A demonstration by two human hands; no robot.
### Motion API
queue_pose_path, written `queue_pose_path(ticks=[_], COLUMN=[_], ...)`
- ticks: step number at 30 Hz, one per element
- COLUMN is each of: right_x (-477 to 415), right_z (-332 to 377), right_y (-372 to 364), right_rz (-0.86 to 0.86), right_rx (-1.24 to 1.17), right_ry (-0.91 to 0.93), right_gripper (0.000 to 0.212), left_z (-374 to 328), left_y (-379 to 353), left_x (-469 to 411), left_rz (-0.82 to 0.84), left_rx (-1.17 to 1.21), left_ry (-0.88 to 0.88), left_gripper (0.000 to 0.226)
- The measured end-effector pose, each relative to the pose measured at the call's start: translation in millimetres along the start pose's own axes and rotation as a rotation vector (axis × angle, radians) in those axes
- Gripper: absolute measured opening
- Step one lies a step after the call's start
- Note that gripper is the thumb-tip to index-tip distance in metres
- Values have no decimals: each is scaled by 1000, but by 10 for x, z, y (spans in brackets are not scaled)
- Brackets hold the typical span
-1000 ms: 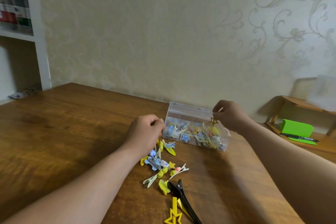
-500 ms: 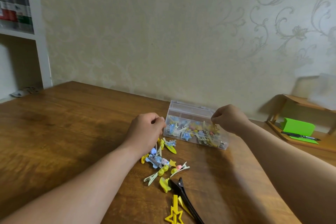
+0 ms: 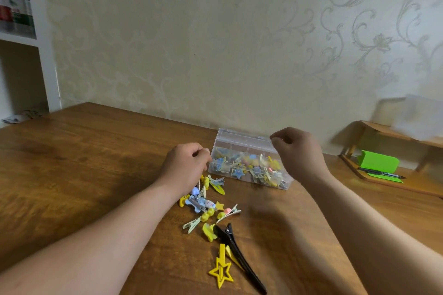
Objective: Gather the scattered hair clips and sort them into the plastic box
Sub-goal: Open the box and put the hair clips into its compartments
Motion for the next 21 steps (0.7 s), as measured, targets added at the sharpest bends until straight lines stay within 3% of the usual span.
queue_pose_path(ticks=[4, 14, 21], right_x=[467, 839, 868], right_z=[90, -185, -136], right_y=[-48, -177, -160], right_rz=[63, 543, 748], right_rx=[-123, -49, 25], right_ry=[62, -2, 168], right_gripper=[15, 9, 15], left_z=[-1, -29, -23], left_y=[10, 26, 18], left_x=[3, 32, 30], left_rz=[-1, 1, 7], left_rx=[-6, 3, 6], left_ry=[9, 31, 27], left_gripper=[34, 34, 33])
Point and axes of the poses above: each hand's wrist, its own x-axis away from the middle knuckle, its own y-axis out of the back of the hand, z = x × y, the point moved 1 cm from there along -x, towards the middle knuckle, and after that the axes turned 11 degrees about -y, right-handed, at the moved point
